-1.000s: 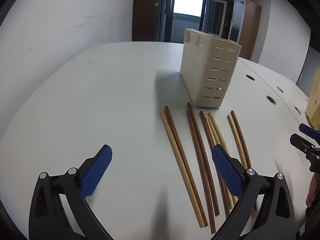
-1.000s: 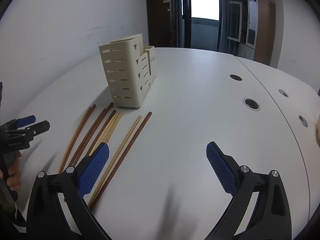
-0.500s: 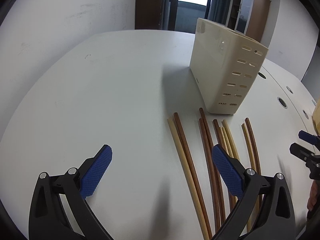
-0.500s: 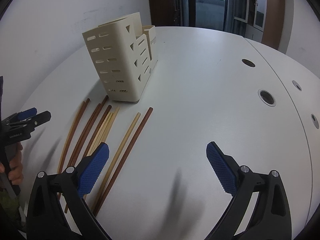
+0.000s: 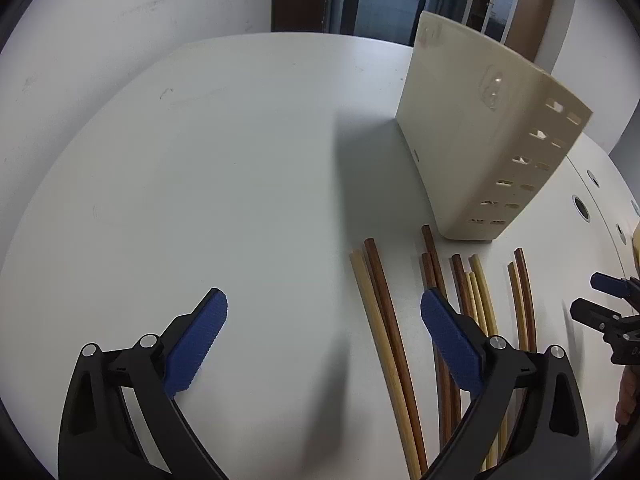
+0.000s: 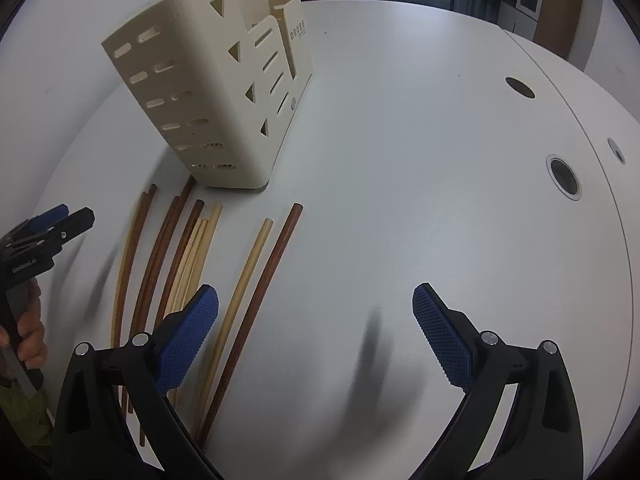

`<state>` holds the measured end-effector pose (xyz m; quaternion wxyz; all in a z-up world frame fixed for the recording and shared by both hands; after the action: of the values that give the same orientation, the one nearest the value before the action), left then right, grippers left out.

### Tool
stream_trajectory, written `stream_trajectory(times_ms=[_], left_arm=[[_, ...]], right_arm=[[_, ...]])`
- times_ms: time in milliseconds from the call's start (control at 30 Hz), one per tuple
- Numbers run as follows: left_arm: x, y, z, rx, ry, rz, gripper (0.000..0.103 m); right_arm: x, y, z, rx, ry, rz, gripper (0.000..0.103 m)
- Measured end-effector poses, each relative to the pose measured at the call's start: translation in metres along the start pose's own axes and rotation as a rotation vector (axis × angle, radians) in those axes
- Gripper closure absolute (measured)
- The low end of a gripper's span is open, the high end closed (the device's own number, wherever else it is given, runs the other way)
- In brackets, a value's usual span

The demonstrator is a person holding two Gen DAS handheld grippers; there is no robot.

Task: Organize utensils
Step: 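Lower the right gripper onto a brown chopstick and close on it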

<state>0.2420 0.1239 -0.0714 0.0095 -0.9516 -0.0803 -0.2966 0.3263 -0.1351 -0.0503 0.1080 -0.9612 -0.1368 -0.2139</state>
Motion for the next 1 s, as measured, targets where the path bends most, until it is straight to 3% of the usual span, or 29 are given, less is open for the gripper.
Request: stream_trajectory(times_ms=[233,667,1000], left_arm=[[0.004,-0.012,0.019,-0.025,-0.071,-0.031,0.019],[0.001,-0.004,0.042,-0.040,-0.136,-0.013,0.030],[0.001,0.006,0.049,-0.009,-0.136,0.031,0.032]], right_arm=[[0.011,-0.002,0.016,-0.033,-0.015,0.014,0.005],[0.012,-0.013,0.032,-0.069,-0.062,0.011,0.034],[0.005,-0.025,0.035,-0.095,-0.071,-0.010,0.042]])
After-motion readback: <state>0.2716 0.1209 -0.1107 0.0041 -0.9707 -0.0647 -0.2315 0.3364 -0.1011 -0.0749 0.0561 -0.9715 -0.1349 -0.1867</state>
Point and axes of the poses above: each gripper's, at about its wrist camera, not at the fingertips, and z roughly the way its jaws point, y to its right, x to its top, the point moved 6 cm from there along z, roughly the way its jaws point, and after that the axes turned 6 degrees about z, right-handed, at the moved point
